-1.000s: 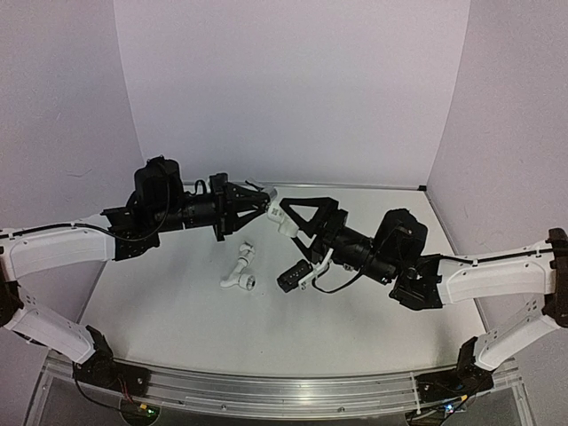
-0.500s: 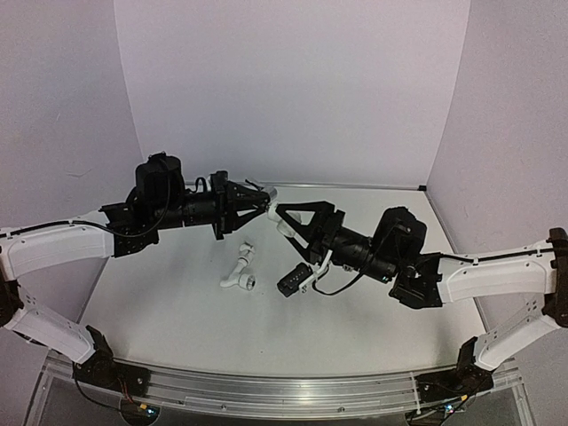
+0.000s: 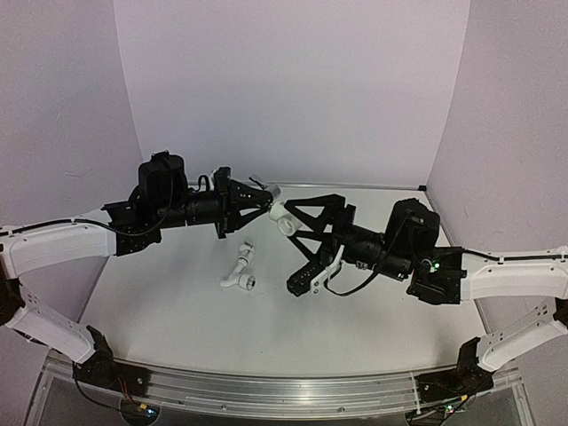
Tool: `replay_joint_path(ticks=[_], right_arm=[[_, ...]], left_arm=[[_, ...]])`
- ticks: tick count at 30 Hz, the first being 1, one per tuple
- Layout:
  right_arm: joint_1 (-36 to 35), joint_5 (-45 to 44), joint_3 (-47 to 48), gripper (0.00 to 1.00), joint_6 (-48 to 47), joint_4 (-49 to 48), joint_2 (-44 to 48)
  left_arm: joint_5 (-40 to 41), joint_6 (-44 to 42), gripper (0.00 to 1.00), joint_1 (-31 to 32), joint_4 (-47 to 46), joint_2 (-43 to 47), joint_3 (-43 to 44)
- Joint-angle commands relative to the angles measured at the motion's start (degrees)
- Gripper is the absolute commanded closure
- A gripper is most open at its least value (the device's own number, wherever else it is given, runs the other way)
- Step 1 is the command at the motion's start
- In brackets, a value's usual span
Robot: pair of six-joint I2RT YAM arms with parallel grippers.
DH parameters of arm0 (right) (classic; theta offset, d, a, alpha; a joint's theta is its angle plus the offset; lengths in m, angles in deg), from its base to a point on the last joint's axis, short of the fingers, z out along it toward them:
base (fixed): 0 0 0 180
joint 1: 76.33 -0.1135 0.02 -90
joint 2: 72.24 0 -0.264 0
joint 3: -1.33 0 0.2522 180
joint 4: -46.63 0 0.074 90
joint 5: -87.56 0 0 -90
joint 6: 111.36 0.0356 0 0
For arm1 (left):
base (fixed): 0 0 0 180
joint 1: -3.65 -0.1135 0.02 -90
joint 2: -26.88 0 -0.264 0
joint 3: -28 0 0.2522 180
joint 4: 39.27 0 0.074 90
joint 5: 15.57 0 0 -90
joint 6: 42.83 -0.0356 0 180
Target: Install the water faucets
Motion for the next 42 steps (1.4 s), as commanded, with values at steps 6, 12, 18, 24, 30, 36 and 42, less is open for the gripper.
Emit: replay_joint_path(ticks=[6,12,18,24,30,36,42], right_arm=[[-4.0,-6.4,4.6,0.2,14.7,-0.6,0.1],[-4.1,-14.5,10.0,0.22,23.2,1.0,-2.7],[-4.1,-19.1,11.5,0.22,23.9,2.2,-3.6],[-3.3,-23.4,14.1,0.22,26.7,5.6,-3.3],[-3.1,-17.7,20.9,0.14,35.6,20.8,-0.3],[-5.8,-7.3,22.3,0.02,45.4,36.8,1.4],[-7.0,-11.7,23.5,0.02,48.5,37.8,-3.4]], left_arm=[[3.2,-2.5,1.0,-0.4,-2.7,0.8,2.1],[3.6,-3.7,1.0,-0.4,-2.5,1.8,1.3],[3.2,-4.4,1.0,-0.4,-2.6,1.8,1.7],[5.6,-6.4,1.0,-0.4,1.3,3.4,2.4],[8.2,-4.5,1.0,-0.4,3.0,4.1,2.3],[10.1,-3.3,1.0,-0.4,2.4,4.7,1.8],[10.2,-3.1,1.0,-0.4,2.2,5.1,2.1]])
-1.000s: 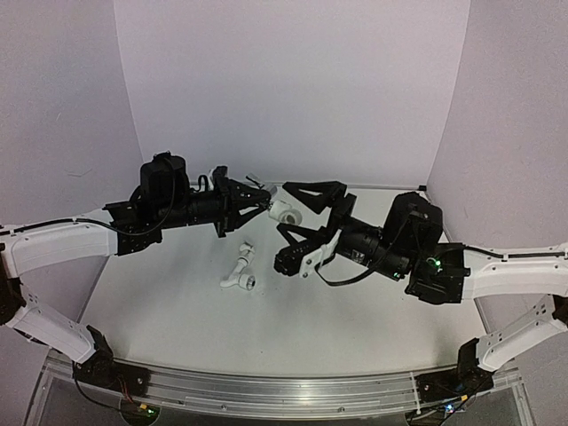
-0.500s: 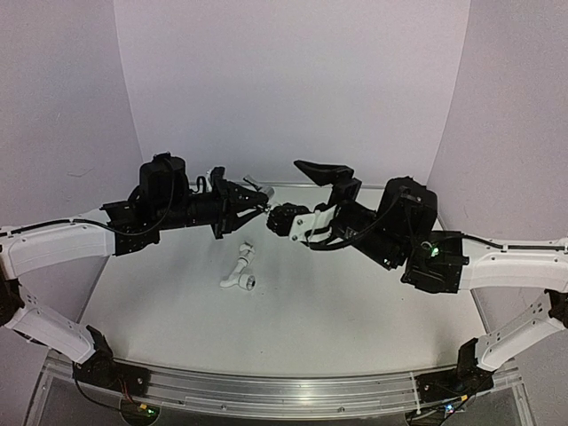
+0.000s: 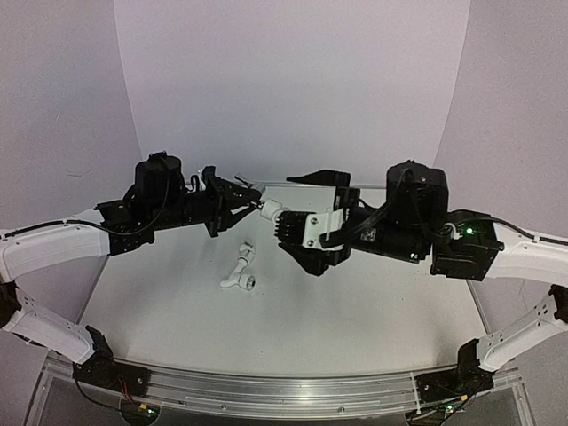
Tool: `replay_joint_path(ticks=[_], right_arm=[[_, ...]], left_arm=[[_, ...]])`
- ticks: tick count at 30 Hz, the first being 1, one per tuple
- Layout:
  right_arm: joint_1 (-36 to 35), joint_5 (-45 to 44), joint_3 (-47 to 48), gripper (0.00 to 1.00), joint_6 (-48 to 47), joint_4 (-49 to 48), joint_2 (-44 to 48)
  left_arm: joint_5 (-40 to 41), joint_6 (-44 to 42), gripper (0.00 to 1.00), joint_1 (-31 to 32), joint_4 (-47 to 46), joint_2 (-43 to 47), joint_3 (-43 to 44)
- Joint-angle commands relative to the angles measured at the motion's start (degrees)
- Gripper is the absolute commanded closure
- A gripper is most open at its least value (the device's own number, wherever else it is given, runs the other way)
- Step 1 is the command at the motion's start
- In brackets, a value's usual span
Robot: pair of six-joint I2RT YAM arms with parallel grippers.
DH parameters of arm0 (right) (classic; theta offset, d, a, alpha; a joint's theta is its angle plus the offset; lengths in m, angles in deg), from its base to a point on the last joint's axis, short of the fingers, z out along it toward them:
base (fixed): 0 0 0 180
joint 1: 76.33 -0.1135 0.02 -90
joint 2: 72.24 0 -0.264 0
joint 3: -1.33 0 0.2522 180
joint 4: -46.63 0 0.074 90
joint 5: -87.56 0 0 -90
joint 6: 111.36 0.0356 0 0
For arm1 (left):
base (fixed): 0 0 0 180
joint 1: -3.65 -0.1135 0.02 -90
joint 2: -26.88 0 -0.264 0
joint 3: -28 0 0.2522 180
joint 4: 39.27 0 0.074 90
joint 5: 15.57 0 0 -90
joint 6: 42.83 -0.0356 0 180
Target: Install the water faucets
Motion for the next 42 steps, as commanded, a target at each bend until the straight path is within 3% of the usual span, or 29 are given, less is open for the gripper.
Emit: replay_joint_path(ticks=[1,16,42], right_arm=[[-0.4,-2.9,3.4,0.02,6.4,4.6,-4.9],[-0.1,-18.9,3.9,0.02,3.8,-5.7,-10.8],[5.6,-18.6,8.0,0.02,6.4,-5.9,-11.0]], left_arm=[[0.8,0.4,1.0,-0.3,-4.2,2.9,2.2],[-1.7,0.3,1.0,-0.3,-7.1,2.8,1.4],[-3.2,-0.7,1.0,-0.2,-7.9,3.0,0.8]])
